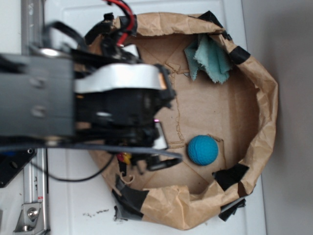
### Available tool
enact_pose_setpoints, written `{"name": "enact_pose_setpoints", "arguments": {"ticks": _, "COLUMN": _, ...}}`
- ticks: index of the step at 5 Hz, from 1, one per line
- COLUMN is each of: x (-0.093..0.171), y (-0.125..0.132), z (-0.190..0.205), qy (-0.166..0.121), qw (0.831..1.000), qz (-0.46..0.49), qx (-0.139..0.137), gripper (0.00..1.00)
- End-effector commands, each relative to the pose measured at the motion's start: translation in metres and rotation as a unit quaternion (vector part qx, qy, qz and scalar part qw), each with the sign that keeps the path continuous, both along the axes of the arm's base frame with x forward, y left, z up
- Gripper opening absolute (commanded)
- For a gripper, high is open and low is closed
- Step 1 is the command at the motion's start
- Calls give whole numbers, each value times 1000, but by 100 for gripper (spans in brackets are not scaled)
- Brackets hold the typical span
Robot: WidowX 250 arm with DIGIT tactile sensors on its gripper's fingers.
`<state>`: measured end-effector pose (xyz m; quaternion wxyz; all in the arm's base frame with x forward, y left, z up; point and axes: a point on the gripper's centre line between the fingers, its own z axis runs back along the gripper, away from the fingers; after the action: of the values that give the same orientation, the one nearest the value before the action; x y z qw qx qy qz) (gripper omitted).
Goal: Grab the blue cloth.
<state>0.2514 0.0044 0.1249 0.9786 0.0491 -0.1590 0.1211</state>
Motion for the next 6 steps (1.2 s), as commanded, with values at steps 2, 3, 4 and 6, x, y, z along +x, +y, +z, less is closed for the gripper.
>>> {"name": "enact_pose_setpoints", "arguments": {"ticks": 2, "x": 48, "y": 42, "z": -59, "qy": 33, "qw": 998, "qz": 33, "qx": 48, "gripper": 100}}
{"name": "enact_pose_setpoints", "arguments": {"ticks": 3, "x": 56, "y": 58, "z": -54, "qy": 29, "qw": 998, "qz": 27, "qx": 53, "gripper": 100}}
{"name": "enact_pose_setpoints", "arguments": {"ticks": 4, "x": 65, "y": 60, "z": -56, "qy": 29, "qw": 998, "qz": 19, "qx": 50, "gripper": 100}}
{"name": "enact_pose_setpoints", "arguments": {"ticks": 6, "x": 95, "y": 65, "z": -72, "qy": 41, "qw": 996, "qz": 8, "qx": 76, "gripper": 100}}
